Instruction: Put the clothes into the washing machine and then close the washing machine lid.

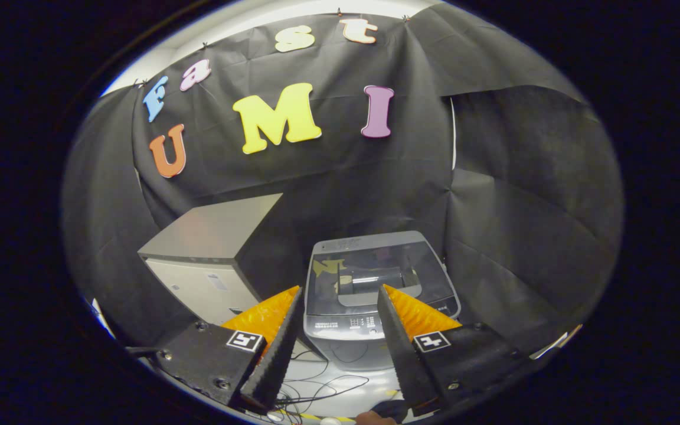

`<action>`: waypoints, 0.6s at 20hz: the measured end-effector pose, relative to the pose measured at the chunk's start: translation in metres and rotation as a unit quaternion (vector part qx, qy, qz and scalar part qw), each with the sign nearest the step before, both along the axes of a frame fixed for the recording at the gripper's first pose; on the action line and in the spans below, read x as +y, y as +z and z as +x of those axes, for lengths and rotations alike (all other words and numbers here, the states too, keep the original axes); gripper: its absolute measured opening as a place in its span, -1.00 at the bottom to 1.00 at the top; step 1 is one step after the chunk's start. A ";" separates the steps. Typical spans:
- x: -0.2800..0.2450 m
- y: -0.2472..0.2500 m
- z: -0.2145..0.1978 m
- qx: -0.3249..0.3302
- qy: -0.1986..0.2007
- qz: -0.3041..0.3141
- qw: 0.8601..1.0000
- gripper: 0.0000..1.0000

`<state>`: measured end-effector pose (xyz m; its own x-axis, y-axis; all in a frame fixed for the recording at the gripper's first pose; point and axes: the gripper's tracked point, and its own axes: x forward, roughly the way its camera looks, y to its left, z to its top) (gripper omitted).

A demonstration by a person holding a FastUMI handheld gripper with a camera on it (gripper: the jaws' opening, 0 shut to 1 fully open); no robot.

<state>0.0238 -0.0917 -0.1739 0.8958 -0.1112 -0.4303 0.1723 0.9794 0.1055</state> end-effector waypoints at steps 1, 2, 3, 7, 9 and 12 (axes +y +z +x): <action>0.000 0.001 -0.008 0.002 0.000 -0.004 1.000 0.58; 0.000 0.003 -0.016 0.003 0.001 -0.010 1.000 0.58; -0.003 0.006 -0.023 0.004 -0.002 -0.019 1.000 0.58; -0.017 0.014 -0.038 -0.005 -0.015 -0.013 1.000 0.63; -0.020 0.013 -0.040 -0.007 -0.017 0.002 1.000 0.66; -0.019 0.017 -0.040 -0.016 -0.009 0.008 1.000 0.66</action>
